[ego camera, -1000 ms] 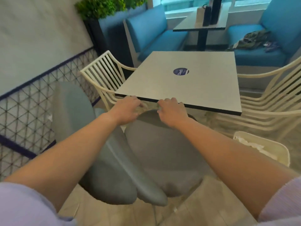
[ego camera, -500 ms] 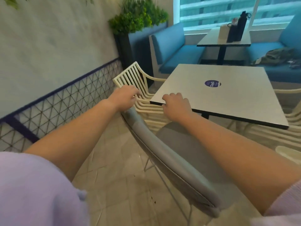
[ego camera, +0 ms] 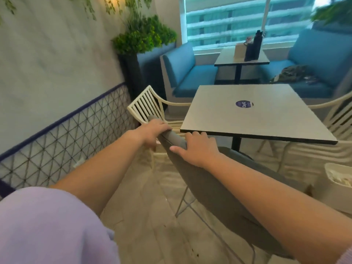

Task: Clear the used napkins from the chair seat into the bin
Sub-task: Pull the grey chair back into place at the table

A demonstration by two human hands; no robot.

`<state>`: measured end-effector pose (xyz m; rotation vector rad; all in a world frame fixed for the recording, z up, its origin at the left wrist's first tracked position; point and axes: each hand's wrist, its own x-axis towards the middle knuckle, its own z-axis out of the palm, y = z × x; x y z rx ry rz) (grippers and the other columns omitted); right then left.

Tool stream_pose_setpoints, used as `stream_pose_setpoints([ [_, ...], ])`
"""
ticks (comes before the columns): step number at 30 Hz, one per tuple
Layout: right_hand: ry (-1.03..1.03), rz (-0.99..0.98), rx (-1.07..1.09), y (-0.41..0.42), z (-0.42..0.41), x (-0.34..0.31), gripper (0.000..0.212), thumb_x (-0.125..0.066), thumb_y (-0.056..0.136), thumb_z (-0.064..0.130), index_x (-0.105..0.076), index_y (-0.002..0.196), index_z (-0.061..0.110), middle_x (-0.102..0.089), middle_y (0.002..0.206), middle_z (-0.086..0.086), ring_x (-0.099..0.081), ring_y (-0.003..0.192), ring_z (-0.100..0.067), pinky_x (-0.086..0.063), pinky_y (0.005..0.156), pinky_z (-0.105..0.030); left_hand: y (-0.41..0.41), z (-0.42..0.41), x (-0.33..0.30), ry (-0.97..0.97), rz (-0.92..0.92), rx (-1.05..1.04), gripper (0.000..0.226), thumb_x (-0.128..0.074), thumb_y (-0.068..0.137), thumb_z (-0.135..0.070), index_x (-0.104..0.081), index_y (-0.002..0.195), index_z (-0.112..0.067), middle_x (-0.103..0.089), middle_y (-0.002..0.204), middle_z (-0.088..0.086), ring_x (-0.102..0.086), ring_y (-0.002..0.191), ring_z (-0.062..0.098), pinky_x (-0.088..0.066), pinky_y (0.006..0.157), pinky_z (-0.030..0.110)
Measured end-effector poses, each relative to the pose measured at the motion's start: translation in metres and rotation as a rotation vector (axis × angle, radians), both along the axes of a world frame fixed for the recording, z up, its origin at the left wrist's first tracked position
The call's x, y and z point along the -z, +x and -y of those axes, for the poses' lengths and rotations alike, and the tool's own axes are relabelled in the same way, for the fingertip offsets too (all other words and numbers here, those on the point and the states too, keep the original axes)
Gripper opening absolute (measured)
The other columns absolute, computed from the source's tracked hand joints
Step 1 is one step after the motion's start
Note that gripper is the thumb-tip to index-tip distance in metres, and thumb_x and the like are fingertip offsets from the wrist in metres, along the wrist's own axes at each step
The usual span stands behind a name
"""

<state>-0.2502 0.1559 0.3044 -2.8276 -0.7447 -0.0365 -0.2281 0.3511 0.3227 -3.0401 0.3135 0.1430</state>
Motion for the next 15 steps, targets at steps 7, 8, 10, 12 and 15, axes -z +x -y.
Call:
stream_pose_setpoints([
  [7, -0.035, -0.021, 0.242, -0.022, -0.017, 0.012, 0.082, -0.045, 0.075, 0.077, -0.041, 0.132, 0.018, -0.052, 0.13, -0.008, -0.047, 0.12, -0.031, -0.047, 0.093, -0.05, 0.033, -0.021, 0.015, -0.011, -0.03, 0.201, 0.091, -0.083, 0.062, -0.026, -0.033, 0.139, -0.027, -0.042, 0.139, 0.002, -0.037, 0.13, 0.023, -0.031, 0.112, 0.042],
  [8, -0.066, -0.007, 0.286, -0.025, -0.015, 0.014, 0.081, -0.048, 0.074, 0.076, -0.042, 0.129, 0.017, -0.052, 0.128, -0.009, -0.048, 0.119, -0.031, -0.048, 0.092, -0.051, 0.036, -0.02, 0.017, 0.017, -0.02, 0.219, 0.089, -0.084, 0.061, -0.026, -0.036, 0.137, -0.028, -0.044, 0.136, 0.002, -0.039, 0.128, 0.023, -0.032, 0.111, 0.043],
  [10, -0.107, 0.018, 0.373, -0.031, -0.013, 0.018, 0.081, -0.052, 0.072, 0.076, -0.044, 0.125, 0.015, -0.055, 0.121, -0.009, -0.05, 0.114, -0.031, -0.05, 0.089, -0.05, 0.04, -0.018, 0.023, 0.057, 0.025, 0.22, 0.082, -0.084, 0.06, -0.026, -0.041, 0.13, -0.029, -0.049, 0.13, 0.002, -0.043, 0.123, 0.024, -0.035, 0.107, 0.047],
  [12, -0.107, 0.024, 0.432, -0.033, -0.014, 0.018, 0.078, -0.053, 0.071, 0.076, -0.049, 0.116, 0.013, -0.06, 0.109, -0.008, -0.057, 0.102, -0.028, -0.051, 0.082, -0.043, 0.041, -0.017, 0.029, 0.046, 0.078, 0.195, 0.076, -0.084, 0.06, -0.03, -0.044, 0.124, -0.027, -0.05, 0.125, 0.003, -0.044, 0.121, 0.025, -0.033, 0.105, 0.051],
  [15, -0.125, 0.067, 0.436, -0.036, -0.02, 0.017, 0.069, -0.053, 0.072, 0.075, -0.054, 0.103, 0.013, -0.057, 0.085, -0.002, -0.056, 0.076, -0.023, -0.047, 0.069, -0.035, 0.038, -0.019, 0.034, 0.0, 0.116, 0.178, 0.072, -0.083, 0.06, -0.035, -0.046, 0.12, -0.024, -0.051, 0.122, 0.004, -0.043, 0.12, 0.027, -0.029, 0.106, 0.053],
])
